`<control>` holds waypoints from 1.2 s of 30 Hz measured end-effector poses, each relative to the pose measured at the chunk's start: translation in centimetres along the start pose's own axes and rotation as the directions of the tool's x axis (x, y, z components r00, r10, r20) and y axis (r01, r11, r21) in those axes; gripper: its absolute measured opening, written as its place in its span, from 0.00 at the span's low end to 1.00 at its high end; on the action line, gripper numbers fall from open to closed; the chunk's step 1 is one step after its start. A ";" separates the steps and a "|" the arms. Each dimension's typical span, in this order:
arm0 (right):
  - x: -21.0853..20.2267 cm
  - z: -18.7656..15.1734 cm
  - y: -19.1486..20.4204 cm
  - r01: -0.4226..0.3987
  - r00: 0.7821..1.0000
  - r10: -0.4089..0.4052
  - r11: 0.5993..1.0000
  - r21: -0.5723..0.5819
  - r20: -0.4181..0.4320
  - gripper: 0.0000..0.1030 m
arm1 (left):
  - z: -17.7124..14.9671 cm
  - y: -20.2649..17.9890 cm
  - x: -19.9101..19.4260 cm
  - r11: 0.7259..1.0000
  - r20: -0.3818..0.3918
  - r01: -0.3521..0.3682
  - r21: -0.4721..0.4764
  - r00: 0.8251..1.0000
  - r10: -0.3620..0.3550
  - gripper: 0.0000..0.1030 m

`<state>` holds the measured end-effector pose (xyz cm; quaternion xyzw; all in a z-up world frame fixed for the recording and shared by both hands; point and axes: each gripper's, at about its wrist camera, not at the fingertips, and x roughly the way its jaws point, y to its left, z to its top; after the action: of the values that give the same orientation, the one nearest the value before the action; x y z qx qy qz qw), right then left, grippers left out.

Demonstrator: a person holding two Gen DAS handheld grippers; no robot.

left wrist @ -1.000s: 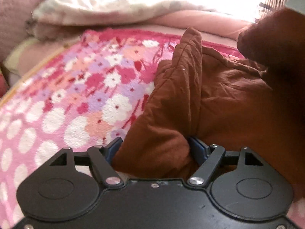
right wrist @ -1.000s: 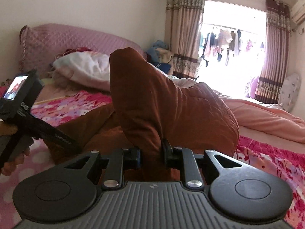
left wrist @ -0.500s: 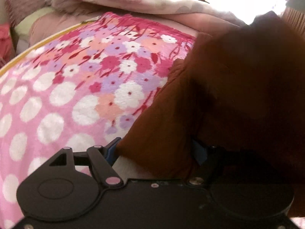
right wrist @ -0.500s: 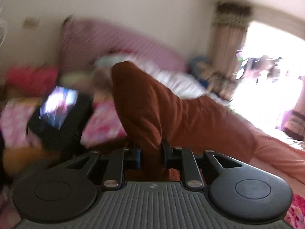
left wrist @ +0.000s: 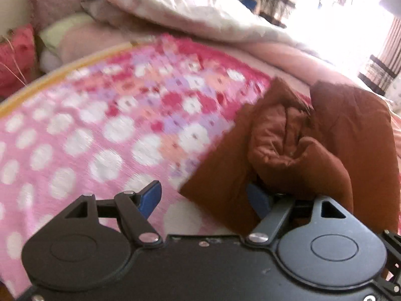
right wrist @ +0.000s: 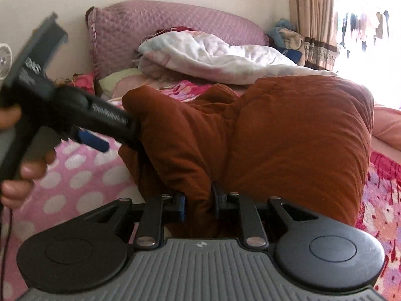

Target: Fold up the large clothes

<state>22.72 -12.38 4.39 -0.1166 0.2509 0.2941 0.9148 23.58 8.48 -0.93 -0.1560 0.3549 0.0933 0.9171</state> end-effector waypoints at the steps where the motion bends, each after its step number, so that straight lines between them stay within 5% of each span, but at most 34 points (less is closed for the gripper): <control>1: -0.1 -0.1 -0.1 0.001 1.000 -0.001 1.000 0.002 0.002 0.22 | -0.1 0.0 -0.7 0.999 0.042 -0.039 0.011 0.998 0.038 0.74; 3: -0.2 -0.2 -0.2 0.003 1.000 -0.003 1.000 0.015 0.008 0.22 | -0.2 0.1 -1.2 0.995 0.094 -0.097 0.032 0.991 0.094 0.74; 5: -0.2 -0.3 0.0 0.010 1.000 -0.011 1.000 0.023 0.013 0.22 | -0.2 -0.1 -0.1 0.988 0.059 -0.136 0.076 0.990 0.132 0.74; 11: -0.1 -0.2 0.9 0.052 0.999 -0.052 0.998 0.028 0.011 0.22 | -0.5 1.5 4.6 0.993 -0.039 -0.116 0.027 0.992 0.117 0.76; 16: -0.1 0.0 1.1 0.071 0.997 -0.071 0.997 0.030 0.001 0.22 | 0.9 0.8 5.4 0.983 -0.059 -0.082 0.166 0.994 0.093 0.76; 20: 0.3 0.1 1.2 0.077 0.997 -0.077 0.996 0.039 -0.007 0.23 | 1.5 -0.4 5.8 0.921 -0.066 -0.046 0.386 0.995 0.078 0.76; 26: 0.7 0.4 1.3 0.098 0.995 -0.097 0.993 0.059 -0.026 0.23 | -0.2 -1.2 5.1 0.711 0.038 -0.010 0.703 0.999 -0.023 0.73; 28: 0.8 0.5 1.5 0.111 0.994 -0.109 0.992 0.065 -0.033 0.23 | -0.3 -0.5 5.1 0.692 0.041 0.019 0.722 0.997 -0.069 0.73; 32: 1.0 0.7 1.6 0.133 0.991 -0.129 0.988 0.084 -0.045 0.23 | 0.5 1.9 5.5 0.701 0.005 0.139 0.700 0.980 -0.200 0.72; 34: 1.1 0.7 1.7 0.141 0.989 -0.137 0.986 0.090 -0.048 0.23 | 0.8 3.3 5.7 0.677 -0.018 0.208 0.706 0.961 -0.277 0.72; 36: 1.1 0.7 1.8 0.146 0.989 -0.142 0.984 0.099 -0.052 0.23 | 1.0 4.3 5.1 0.624 -0.083 0.300 0.722 0.932 -0.353 0.72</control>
<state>22.73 -10.18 4.31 -0.0941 0.2772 0.2113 0.9326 26.69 13.16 -4.63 0.1595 0.2972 -0.2170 0.9160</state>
